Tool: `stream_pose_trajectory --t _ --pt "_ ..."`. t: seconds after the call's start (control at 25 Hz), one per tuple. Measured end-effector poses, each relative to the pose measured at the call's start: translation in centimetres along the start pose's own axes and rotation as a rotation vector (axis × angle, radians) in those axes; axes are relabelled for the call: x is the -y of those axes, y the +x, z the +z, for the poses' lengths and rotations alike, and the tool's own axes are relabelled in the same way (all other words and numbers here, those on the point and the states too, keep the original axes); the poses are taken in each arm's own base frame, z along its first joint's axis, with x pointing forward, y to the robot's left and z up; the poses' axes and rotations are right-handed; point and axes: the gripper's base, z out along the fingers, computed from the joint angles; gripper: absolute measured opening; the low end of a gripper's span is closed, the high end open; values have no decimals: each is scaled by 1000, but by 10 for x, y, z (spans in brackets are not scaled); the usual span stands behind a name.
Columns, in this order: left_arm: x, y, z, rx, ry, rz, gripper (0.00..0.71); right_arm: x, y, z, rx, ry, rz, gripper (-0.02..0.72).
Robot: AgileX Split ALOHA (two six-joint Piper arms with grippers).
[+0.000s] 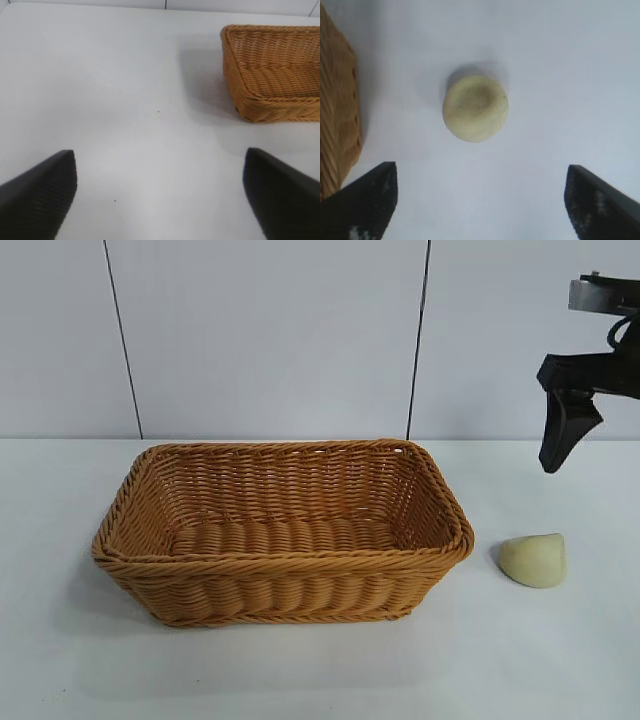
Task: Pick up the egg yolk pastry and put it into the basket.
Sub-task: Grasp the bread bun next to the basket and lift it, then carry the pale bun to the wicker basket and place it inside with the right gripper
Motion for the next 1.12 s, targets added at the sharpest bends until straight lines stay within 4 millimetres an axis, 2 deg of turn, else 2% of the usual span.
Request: stream_pose_trajectory --t 0.2,0.28,0.36,0.44,0.52,0.68,0.76,0.88,0.96,1.12 --pt "0 0 0 0 0 0 695 4 1 45 -38 -2 41 624" --pt "0 0 0 0 0 0 695 5 3 55 -54 2 42 622" --pt "0 0 0 0 0 0 695 5 2 56 -51 1 46 612" --pt "0 0 0 0 0 0 695 5 2 56 -52 0 47 554" --pt "0 0 0 0 0 0 695 5 2 56 -52 -1 50 456" --pt "0 0 0 0 0 0 695 5 3 58 -56 -2 52 206" --pt "0 0 0 0 0 0 695 5 2 55 -51 1 45 136" --pt "0 0 0 0 0 0 695 3 -1 43 -22 -5 40 98" --pt "0 0 0 0 0 0 695 1 -3 30 2 -12 36 91" --pt "0 0 0 0 0 0 696 -3 -5 -9 66 -30 25 85"
